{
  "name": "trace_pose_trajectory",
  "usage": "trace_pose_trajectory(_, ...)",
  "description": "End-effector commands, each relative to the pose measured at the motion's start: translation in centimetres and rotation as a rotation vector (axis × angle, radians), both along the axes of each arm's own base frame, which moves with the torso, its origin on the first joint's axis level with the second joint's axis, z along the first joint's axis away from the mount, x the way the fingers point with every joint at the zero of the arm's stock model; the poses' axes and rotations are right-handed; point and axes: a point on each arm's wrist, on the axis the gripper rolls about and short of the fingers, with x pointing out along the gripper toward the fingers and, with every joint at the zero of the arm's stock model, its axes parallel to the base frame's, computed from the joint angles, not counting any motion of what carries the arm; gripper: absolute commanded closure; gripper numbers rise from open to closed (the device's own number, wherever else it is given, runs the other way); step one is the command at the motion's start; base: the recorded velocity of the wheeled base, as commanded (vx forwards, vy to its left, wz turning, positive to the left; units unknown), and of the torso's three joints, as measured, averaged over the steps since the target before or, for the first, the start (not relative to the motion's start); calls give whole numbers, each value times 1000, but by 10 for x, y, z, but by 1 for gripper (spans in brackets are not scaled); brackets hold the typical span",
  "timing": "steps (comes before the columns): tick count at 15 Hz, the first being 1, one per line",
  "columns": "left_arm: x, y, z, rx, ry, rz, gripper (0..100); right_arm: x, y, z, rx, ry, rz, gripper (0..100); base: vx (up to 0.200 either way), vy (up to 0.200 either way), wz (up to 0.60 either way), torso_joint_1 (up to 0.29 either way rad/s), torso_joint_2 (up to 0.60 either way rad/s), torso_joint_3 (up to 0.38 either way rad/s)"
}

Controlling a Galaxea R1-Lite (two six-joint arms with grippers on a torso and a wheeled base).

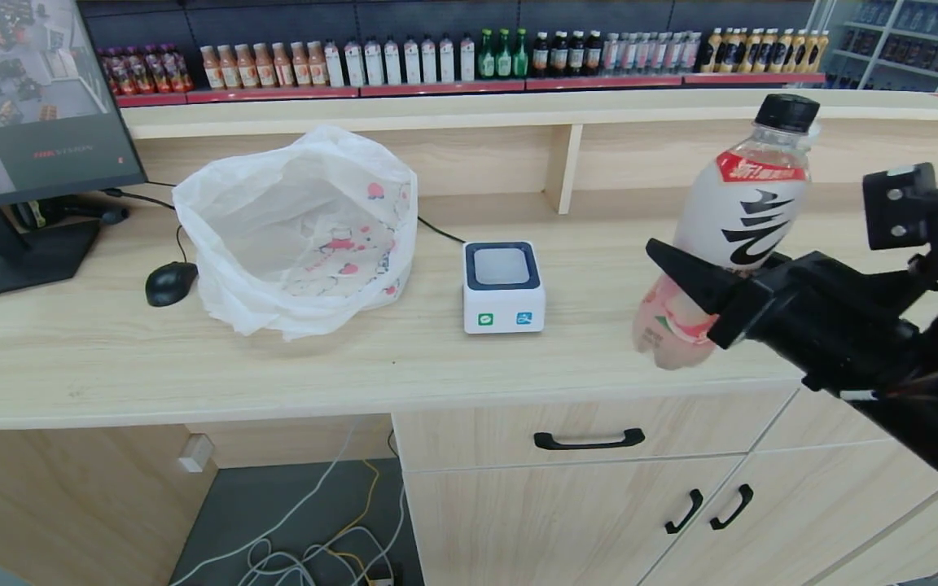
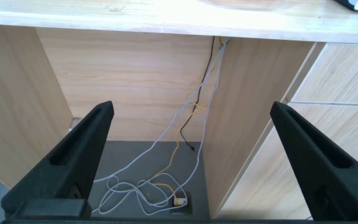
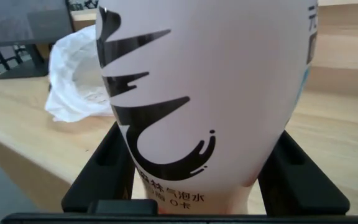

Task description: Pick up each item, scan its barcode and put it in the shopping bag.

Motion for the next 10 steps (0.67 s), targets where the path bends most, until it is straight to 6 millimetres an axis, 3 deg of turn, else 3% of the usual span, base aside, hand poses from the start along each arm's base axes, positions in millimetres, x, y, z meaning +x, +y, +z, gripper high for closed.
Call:
trace_pose_trajectory(1,0,0,0,0,0,0,0,-47,-5,5,22,-31,112,100,0,0,0,0,0,0)
trace_pose_trajectory(6,0,0,0,0,0,0,0,-72,-15,-1,-51,-86,121,100,0,0,0,0,0,0)
trace_pose_trajectory(10,0,0,0,0,0,0,0,-76,-18,-2,-125,-145,117,100,0,0,0,0,0,0)
